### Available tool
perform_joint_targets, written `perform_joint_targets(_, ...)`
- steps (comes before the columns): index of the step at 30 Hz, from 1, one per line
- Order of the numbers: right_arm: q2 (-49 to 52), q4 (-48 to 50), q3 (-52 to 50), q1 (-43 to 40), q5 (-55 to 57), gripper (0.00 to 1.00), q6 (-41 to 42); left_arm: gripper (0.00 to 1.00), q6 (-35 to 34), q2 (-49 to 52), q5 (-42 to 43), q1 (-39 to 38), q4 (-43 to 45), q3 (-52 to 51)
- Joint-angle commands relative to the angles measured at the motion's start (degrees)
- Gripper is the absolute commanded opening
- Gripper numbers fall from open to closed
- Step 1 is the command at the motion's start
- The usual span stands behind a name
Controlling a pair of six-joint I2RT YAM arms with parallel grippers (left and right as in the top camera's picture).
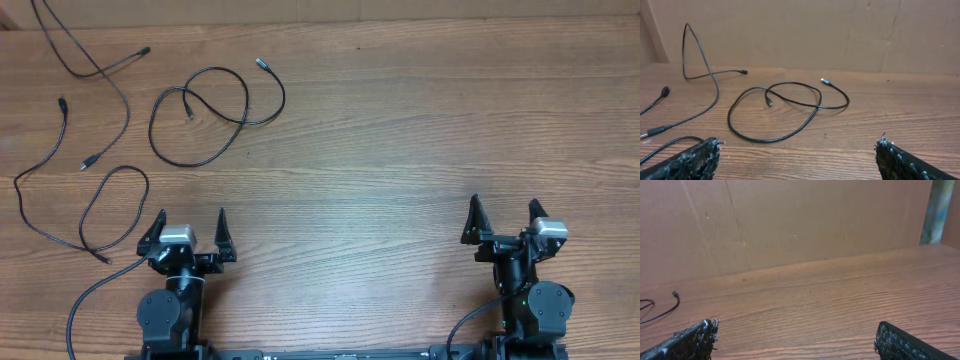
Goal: Untangle cables
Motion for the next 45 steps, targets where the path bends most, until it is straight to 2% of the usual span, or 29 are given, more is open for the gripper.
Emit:
perform_joint_targets(1, -0.72, 0.24, -0.63, -0.11, -0.66, 1.00, -0.61, 1.00, -0.50, -0.61, -0.52, 0.33, -0.09, -0.31)
perform_joint_targets(19, -0.72, 0.33, -0.63, 1.75, -0.70, 1.00, 1.70, 1.00, -0.50, -0.61, -0.52, 0.33, -0.09, -0.31)
perform_joint_targets(26, -0.72, 0.26, -0.61, 2.58, 0.02, 1.00, -1.29, 1.00, -0.50, -0.61, -0.52, 0.33, -0.09, -0.31)
perform_joint_targets(45, -0.68, 0.35, -0.61, 2.58, 0.22, 1.00, -1.27, 1.00, -0.50, -0.61, -0.52, 0.33, -0.09, -0.31)
